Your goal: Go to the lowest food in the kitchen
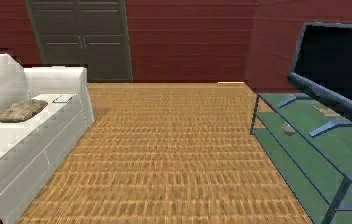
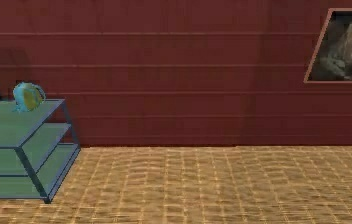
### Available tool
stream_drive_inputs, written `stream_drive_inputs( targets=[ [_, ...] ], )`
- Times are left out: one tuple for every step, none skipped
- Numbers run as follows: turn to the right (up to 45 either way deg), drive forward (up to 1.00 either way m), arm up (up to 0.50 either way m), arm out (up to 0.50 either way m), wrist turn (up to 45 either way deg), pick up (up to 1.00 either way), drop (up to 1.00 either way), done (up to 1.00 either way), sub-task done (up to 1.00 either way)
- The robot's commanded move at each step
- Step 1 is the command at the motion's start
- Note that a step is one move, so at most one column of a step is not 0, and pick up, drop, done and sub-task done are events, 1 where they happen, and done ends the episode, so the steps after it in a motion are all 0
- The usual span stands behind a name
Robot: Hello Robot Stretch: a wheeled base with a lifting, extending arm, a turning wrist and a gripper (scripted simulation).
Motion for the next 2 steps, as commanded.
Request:
stream_drive_inputs(
  targets=[
    [-6.0,0.00,0.00,0.00,0.0,0.00,0.00,0.00,0.00],
    [0.0,0.50,0.00,0.00,0.0,0.00,0.00,0.00,0.00]
  ],
)
